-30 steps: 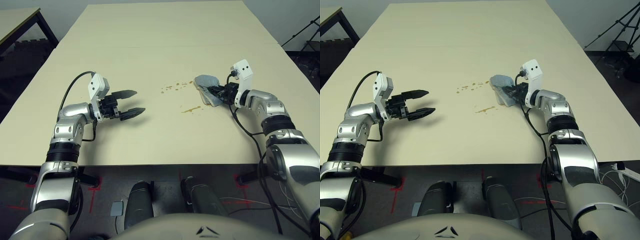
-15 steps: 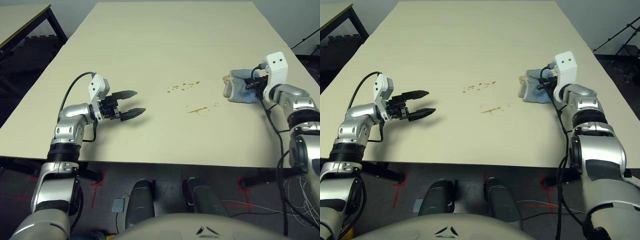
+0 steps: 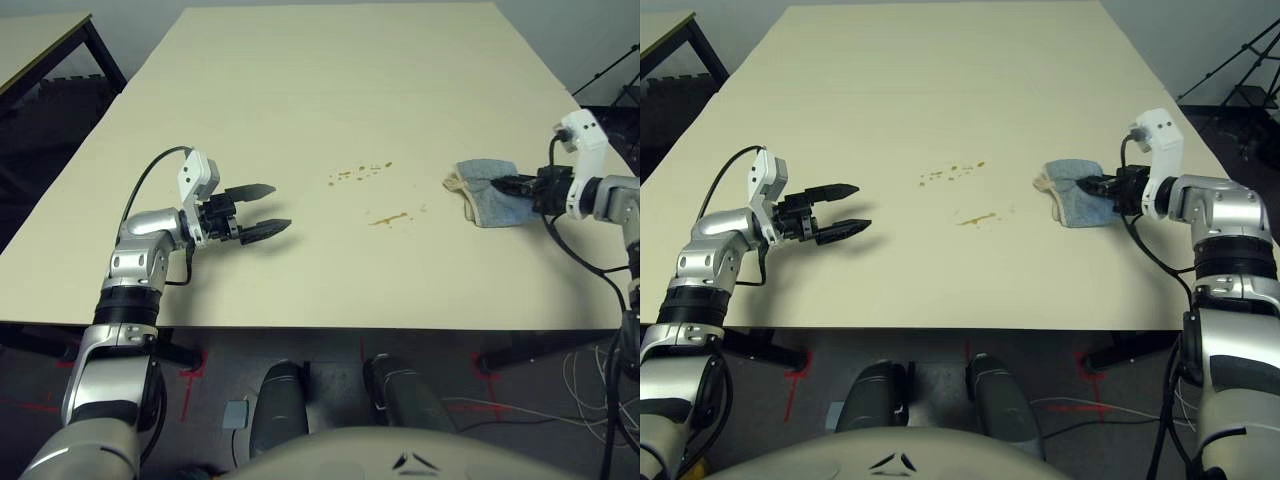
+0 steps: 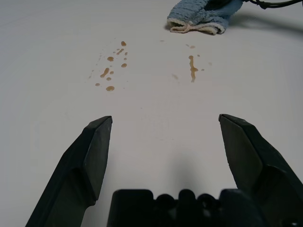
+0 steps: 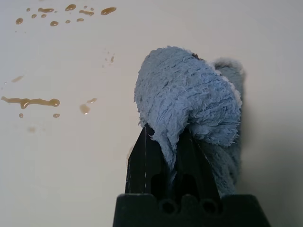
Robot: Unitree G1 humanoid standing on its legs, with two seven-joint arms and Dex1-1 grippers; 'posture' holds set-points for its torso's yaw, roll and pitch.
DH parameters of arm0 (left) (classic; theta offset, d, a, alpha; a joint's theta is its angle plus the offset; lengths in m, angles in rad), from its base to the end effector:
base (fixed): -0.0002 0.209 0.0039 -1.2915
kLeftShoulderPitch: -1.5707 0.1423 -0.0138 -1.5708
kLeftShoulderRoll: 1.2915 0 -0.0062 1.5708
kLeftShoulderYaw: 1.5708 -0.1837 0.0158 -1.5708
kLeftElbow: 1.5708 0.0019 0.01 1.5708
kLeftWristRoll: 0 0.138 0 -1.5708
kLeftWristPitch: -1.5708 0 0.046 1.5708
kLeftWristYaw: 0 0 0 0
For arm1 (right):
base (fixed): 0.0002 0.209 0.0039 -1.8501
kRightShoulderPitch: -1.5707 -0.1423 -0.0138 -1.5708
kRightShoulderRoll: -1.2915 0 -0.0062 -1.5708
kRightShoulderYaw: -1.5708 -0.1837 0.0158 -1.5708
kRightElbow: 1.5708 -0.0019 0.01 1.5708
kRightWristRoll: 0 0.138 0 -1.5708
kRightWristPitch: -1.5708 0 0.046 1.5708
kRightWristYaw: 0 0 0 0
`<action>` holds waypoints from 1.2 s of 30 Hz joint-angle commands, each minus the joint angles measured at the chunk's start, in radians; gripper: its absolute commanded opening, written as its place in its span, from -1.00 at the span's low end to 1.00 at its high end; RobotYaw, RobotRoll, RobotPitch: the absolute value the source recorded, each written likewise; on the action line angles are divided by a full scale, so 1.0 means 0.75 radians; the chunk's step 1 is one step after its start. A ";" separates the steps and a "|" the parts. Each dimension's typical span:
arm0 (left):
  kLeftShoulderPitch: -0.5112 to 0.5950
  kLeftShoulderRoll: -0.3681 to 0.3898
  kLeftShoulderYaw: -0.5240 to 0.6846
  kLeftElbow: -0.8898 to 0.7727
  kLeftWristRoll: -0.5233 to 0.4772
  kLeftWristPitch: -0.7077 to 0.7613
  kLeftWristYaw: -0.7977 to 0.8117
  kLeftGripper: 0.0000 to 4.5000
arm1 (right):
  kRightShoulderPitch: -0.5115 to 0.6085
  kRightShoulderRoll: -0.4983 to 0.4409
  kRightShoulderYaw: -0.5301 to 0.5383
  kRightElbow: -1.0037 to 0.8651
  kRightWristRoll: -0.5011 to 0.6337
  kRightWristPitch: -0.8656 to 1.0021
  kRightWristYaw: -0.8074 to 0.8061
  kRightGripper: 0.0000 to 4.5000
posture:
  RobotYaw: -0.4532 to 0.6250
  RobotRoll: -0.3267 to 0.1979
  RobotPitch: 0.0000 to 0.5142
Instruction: Wipe the water off the table with a rag.
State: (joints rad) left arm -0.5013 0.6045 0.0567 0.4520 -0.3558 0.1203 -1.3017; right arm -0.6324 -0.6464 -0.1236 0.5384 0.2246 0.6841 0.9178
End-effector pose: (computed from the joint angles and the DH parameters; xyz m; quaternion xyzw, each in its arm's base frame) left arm 0.2872 0.2792 0.1283 0.0691 0.0542 -0.5290 0.8440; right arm 0.2933 -0.3011 0.1392 0.0234 0.2557 0.2660 0.9292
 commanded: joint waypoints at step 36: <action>0.042 0.040 0.010 -0.032 -0.005 0.000 0.025 1.00 | 0.131 0.587 0.476 -0.430 0.096 0.329 -0.024 -1.00 | -0.41 0.25 -0.62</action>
State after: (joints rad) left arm -0.4858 0.6332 0.0604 0.4423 -0.3584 0.1167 -1.2883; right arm -0.5614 -0.2251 0.1658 0.1951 0.2768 0.8893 0.8762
